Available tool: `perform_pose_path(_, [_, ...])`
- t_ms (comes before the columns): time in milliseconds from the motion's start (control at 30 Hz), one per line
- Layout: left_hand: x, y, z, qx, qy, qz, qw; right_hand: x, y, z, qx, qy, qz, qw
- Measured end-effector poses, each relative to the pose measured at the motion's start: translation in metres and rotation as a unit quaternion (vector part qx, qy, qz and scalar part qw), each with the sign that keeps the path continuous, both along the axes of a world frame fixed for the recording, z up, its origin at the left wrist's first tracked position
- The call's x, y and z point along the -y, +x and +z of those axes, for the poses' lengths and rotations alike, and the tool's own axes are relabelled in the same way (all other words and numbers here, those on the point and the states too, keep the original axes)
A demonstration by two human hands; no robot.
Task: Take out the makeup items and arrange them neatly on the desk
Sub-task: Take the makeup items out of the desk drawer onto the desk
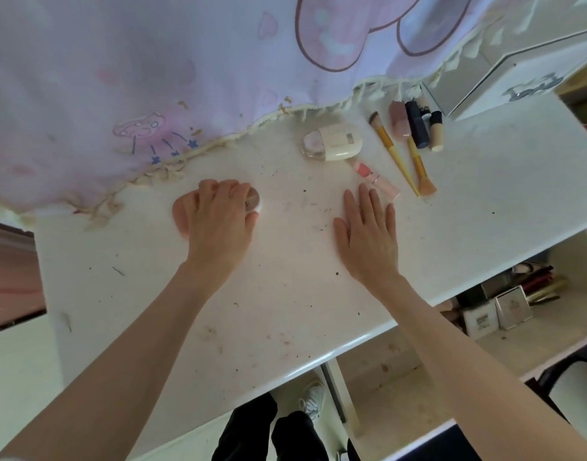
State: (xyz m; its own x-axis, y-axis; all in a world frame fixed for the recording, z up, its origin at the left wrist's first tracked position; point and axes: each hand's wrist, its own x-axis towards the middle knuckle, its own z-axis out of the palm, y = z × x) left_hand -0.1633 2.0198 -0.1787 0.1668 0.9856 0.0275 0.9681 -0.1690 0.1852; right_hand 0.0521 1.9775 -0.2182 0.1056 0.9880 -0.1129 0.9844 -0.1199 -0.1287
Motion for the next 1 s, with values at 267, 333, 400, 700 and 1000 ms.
perform_pose_path(267, [0.021,0.012,0.003,0.003,-0.011,-0.028,1.0,0.006,0.003,0.002,0.005,-0.029,0.003,1.0])
perform_pose_path(333, [0.042,0.027,0.004,0.027,-0.004,-0.063,0.998,0.02,0.008,0.004,0.001,-0.034,0.008,0.999])
perform_pose_path(400, [0.066,0.046,0.003,0.06,0.002,-0.109,0.992,0.04,0.014,0.006,-0.003,-0.035,0.011,0.999])
perform_pose_path(700, [0.166,0.137,-0.014,0.032,-0.054,-0.252,0.966,0.157,0.081,0.016,-0.078,-0.026,-0.006,0.997])
perform_pose_path(1000, [0.213,0.208,-0.056,0.028,-0.121,-0.359,0.925,0.212,0.184,-0.027,-0.021,-0.14,-0.116,0.983])
